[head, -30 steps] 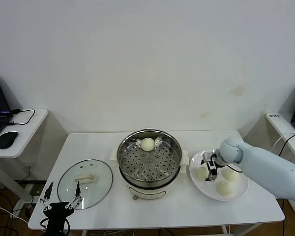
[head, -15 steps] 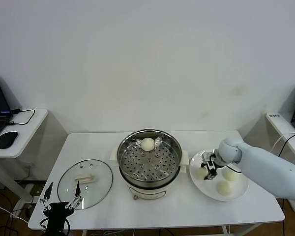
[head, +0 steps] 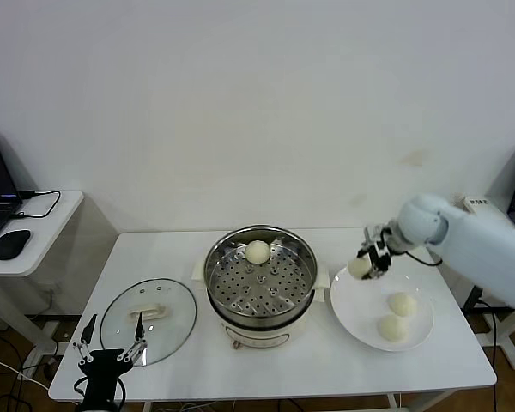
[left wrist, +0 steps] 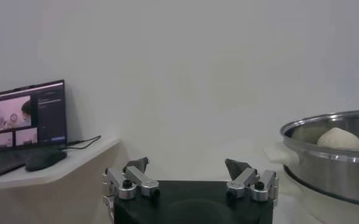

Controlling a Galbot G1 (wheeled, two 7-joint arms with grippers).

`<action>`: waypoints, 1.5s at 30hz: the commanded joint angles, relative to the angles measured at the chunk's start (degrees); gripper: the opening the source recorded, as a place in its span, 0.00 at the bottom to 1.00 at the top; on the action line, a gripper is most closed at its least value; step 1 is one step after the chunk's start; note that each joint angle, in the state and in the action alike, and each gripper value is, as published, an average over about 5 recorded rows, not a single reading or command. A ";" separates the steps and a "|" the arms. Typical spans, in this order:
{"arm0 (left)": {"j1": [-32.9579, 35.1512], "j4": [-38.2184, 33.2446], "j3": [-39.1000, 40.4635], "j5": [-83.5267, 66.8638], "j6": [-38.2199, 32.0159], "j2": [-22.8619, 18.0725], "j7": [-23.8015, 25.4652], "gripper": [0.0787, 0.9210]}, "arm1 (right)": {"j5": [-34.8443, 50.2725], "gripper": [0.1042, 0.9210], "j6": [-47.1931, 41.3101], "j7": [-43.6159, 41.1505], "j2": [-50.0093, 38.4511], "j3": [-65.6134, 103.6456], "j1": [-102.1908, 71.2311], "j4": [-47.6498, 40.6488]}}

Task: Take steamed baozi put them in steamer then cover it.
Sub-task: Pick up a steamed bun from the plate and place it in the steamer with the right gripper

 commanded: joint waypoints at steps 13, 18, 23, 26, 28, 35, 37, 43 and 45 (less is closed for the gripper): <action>-0.87 1.19 -1.01 -0.90 0.02 0.53 0.09 0.88 | 26.44 0.59 -14.96 12.27 22.02 -10.91 13.44 2.56; -0.97 1.49 -1.59 -1.13 0.00 0.40 0.14 0.88 | 28.27 0.59 -17.50 14.84 29.06 -10.58 10.13 -0.23; -1.03 1.17 -1.73 -1.07 -0.01 -0.15 0.13 0.88 | 27.72 0.60 -18.81 15.97 33.36 -10.75 7.31 -3.07; -1.13 0.98 -1.75 -1.01 0.00 -0.48 0.11 0.88 | 26.92 0.60 -19.02 16.05 34.80 -10.88 5.33 -4.50; -1.18 0.95 -1.77 -0.99 -0.01 -0.61 0.11 0.88 | 26.24 0.60 -18.87 15.96 35.53 -10.81 4.03 -5.64; -1.17 1.00 -2.10 -1.08 -0.15 -0.72 0.12 0.88 | 24.39 0.60 -18.70 15.95 37.77 -10.39 1.12 -9.59; -1.16 1.01 -2.16 -1.11 -0.19 -0.75 0.12 0.88 | 24.19 0.60 -18.86 15.84 38.04 -10.56 0.87 -10.01; -1.21 1.01 -2.18 -1.15 -0.29 -0.80 0.13 0.88 | 24.02 0.60 -18.97 15.50 38.46 -10.81 0.01 -10.39; -1.29 1.06 -2.19 -1.15 -0.29 -0.79 0.13 0.88 | 23.96 0.60 -18.94 15.36 38.53 -10.78 -0.10 -10.40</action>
